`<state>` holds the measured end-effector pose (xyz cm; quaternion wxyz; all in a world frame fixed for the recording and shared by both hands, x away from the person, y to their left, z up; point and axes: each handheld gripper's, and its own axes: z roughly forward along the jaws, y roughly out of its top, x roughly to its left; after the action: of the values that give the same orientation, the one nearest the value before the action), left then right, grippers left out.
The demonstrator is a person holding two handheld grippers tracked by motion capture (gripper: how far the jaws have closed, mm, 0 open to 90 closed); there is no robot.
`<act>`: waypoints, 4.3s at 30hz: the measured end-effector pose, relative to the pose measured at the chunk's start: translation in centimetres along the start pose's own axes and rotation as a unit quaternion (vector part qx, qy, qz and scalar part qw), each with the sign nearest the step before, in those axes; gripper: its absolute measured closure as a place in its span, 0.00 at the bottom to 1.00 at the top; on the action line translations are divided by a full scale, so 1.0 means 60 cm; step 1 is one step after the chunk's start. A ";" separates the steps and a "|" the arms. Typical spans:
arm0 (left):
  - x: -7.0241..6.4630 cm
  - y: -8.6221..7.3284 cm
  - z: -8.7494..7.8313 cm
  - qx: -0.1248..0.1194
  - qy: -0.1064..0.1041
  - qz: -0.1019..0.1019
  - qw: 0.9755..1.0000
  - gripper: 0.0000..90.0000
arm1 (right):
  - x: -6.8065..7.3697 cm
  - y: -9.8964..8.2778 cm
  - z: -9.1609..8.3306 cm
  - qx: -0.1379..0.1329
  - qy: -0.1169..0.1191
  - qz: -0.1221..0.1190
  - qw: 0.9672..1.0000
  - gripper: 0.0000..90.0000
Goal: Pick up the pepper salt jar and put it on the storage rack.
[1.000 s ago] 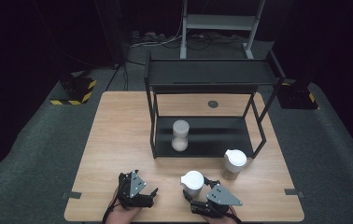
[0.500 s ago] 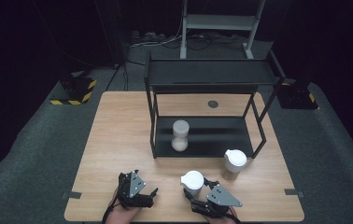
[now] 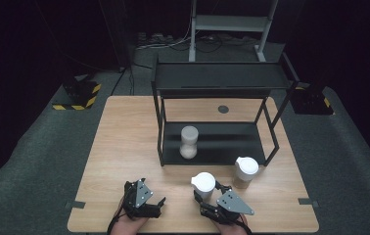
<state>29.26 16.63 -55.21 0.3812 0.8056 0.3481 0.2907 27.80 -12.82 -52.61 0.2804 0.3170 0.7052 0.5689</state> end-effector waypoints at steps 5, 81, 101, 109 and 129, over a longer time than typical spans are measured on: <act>-0.001 0.000 0.000 0.000 0.001 0.003 1.000 0.01 | 0.000 0.004 0.009 0.000 -0.009 0.000 1.000 0.33; -0.002 -0.003 -0.005 -0.012 -0.007 0.003 1.000 0.01 | -0.098 0.057 0.152 -0.003 -0.175 0.018 0.984 0.33; -0.002 -0.003 -0.006 -0.012 -0.007 0.004 1.000 0.02 | -0.118 0.053 0.181 0.006 -0.190 0.031 0.981 0.33; -0.002 -0.003 -0.006 -0.013 -0.008 0.004 1.000 0.01 | -0.126 0.049 0.191 0.013 -0.190 0.044 0.981 0.33; -0.003 -0.003 -0.007 -0.012 -0.007 0.007 1.000 0.01 | -0.124 0.038 0.194 0.005 -0.199 0.044 0.979 0.33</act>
<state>28.79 16.76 -55.19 0.3915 0.8055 0.3361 0.2915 41.66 -10.88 -52.38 0.3881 0.4558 0.6234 0.5030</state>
